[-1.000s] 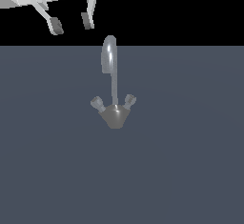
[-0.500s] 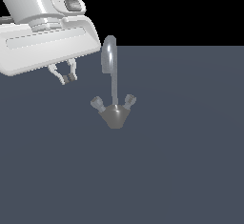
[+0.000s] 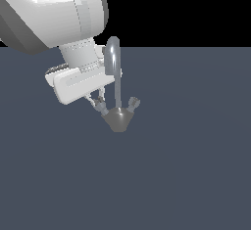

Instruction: Turn on the faucet by rotating a designated handle.

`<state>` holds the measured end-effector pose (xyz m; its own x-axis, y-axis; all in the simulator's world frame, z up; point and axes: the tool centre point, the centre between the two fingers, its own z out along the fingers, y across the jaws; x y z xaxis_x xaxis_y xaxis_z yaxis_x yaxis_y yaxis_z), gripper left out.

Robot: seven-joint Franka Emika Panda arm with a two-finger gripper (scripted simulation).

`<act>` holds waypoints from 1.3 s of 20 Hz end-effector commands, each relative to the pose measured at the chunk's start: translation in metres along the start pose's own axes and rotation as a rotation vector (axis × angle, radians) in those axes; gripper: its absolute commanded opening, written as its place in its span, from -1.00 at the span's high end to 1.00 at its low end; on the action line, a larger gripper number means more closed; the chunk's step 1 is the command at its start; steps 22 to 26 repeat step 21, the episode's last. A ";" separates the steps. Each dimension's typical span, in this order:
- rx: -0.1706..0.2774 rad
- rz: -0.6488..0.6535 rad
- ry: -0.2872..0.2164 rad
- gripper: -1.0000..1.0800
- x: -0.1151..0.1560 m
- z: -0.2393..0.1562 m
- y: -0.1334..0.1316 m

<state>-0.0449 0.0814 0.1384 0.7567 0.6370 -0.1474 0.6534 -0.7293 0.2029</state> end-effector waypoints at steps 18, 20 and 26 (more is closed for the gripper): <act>0.069 -0.287 0.127 0.14 0.022 0.056 -0.096; 0.081 -0.198 0.146 0.17 0.027 0.059 -0.075; 0.087 -0.143 0.158 0.17 0.012 0.059 -0.051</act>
